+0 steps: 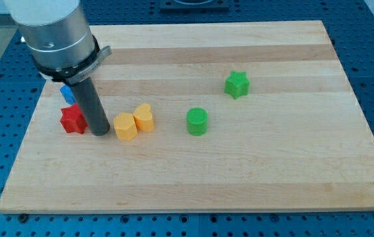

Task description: Place the yellow hexagon below the yellow heart

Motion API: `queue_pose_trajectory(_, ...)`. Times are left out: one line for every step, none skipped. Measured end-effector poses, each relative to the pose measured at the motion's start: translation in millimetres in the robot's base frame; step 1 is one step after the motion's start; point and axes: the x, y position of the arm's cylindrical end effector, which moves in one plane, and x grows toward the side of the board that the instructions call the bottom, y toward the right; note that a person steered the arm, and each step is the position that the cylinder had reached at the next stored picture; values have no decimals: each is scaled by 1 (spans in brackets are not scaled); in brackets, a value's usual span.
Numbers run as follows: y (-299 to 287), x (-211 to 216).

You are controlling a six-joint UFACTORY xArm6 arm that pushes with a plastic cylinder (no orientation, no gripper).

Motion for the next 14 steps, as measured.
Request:
queue_pose_trajectory(-9,0)
queue_pose_trajectory(-18,0)
queue_pose_trajectory(-31,0)
queue_pose_trajectory(-36,0)
queue_pose_trajectory(-18,0)
queue_pose_trajectory(26,0)
queue_pose_trajectory(42,0)
queue_pose_trajectory(42,1)
queue_pose_trajectory(42,1)
queue_pose_trajectory(49,14)
queue_pose_trajectory(65,33)
queue_pose_trajectory(65,35)
queue_pose_trajectory(66,36)
queue_pose_trajectory(66,51)
